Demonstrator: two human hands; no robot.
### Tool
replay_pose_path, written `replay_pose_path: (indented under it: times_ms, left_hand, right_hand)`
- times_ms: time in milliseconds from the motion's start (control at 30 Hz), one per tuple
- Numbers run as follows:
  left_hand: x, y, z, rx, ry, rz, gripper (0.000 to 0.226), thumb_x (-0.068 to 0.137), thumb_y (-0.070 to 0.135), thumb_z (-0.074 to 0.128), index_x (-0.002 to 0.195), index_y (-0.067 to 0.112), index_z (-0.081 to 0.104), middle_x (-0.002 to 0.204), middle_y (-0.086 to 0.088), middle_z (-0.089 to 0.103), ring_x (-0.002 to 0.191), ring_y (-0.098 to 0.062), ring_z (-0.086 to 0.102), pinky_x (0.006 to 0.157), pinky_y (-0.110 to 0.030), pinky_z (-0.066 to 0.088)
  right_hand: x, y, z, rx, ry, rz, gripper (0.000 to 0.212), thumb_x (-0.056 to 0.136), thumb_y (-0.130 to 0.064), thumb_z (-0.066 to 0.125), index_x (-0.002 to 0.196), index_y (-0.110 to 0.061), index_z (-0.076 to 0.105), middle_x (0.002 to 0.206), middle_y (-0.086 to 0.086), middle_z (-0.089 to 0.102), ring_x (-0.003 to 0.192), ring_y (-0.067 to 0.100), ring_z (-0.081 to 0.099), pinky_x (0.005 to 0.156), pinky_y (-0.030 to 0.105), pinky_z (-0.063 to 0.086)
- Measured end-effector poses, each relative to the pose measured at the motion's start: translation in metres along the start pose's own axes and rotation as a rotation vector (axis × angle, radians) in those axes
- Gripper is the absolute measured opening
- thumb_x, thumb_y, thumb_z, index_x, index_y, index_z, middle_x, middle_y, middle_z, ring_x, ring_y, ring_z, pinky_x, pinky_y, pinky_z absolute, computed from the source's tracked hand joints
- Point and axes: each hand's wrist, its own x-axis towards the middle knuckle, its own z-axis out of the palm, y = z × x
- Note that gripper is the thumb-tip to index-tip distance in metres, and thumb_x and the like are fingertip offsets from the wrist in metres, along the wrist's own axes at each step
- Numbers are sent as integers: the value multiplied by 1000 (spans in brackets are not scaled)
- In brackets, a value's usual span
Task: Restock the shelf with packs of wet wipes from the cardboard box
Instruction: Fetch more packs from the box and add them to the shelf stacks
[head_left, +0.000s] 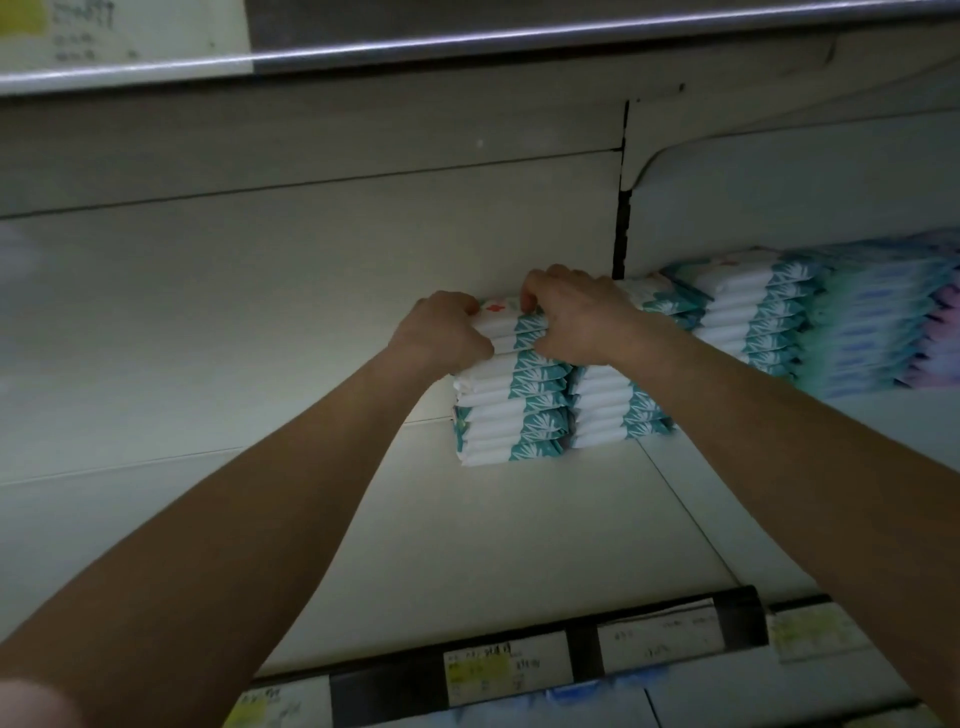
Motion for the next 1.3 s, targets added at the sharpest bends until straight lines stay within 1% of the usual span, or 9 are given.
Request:
replay_pose_path:
  times_ms: [133,233,333,467,633,867,1000,1133,1300]
  left_hand:
    - [4,-7,10,276,106,49,51,88,24,58,138,28,47,132,-7,50,115,-26,54,84,-32,44]
    - [-2,-7,20,550,251,147,51,93,26,55,141,33,41,127,-10,40,113,-28,47,74,-33,35]
    - [-2,-11,28,687,315,215,55,92,23,59,142,31,40,123,-10,41,108,-27,49,75,-33,35]
    - [1,-13,31,726,319,225,57,92,24,59,143,29,38,123,-10,42,104,-27,52,80,-36,39]
    - [3,-10,35,713,318,210,54,92,22,58,142,27,39,125,-11,41,105,-28,52,79,-35,35]
    - [-15,-7,29,665,322,142,55,91,24,59,142,21,38,126,-12,41,107,-28,51,74,-33,30]
    - [-39,-3,27,666,354,179,47,93,27,56,137,16,43,125,-13,43,106,-28,51,78,-35,36]
    - [-67,6,36,668,275,178,40,94,26,53,132,14,46,127,-13,44,111,-29,50,84,-37,39]
    - [-94,18,50,645,143,213,38,94,26,52,131,16,47,127,-12,45,115,-29,49,85,-37,38]
  right_hand:
    - [-1,3,5,-64,86,-27,28,84,-13,61,110,-15,50,111,9,52,103,28,50,77,35,31]
    - [-4,3,5,-100,130,-84,29,84,-19,62,110,-15,53,115,9,51,106,27,49,82,36,34]
    - [-6,1,6,-92,186,-142,25,87,-24,61,109,-14,56,114,8,54,105,27,51,79,33,34]
    - [-2,1,10,-89,199,-138,21,90,-22,58,109,-13,57,111,8,57,102,27,53,70,29,28]
    - [-1,-1,10,-90,175,-102,20,91,-19,57,109,-10,56,111,10,56,102,28,53,68,30,32]
    - [-18,-9,1,-134,183,-110,24,90,-14,55,113,-11,59,117,11,55,107,29,50,77,33,33]
    - [-39,-14,-5,-136,208,-128,25,90,-14,56,114,-12,61,121,10,55,110,29,50,85,35,37]
    - [-65,-16,-6,-99,155,-129,24,91,-15,56,113,-12,63,119,11,59,109,29,53,88,35,39]
    - [-111,-17,-6,-106,89,-23,22,91,-14,53,111,-13,64,116,8,61,106,28,56,80,32,36]
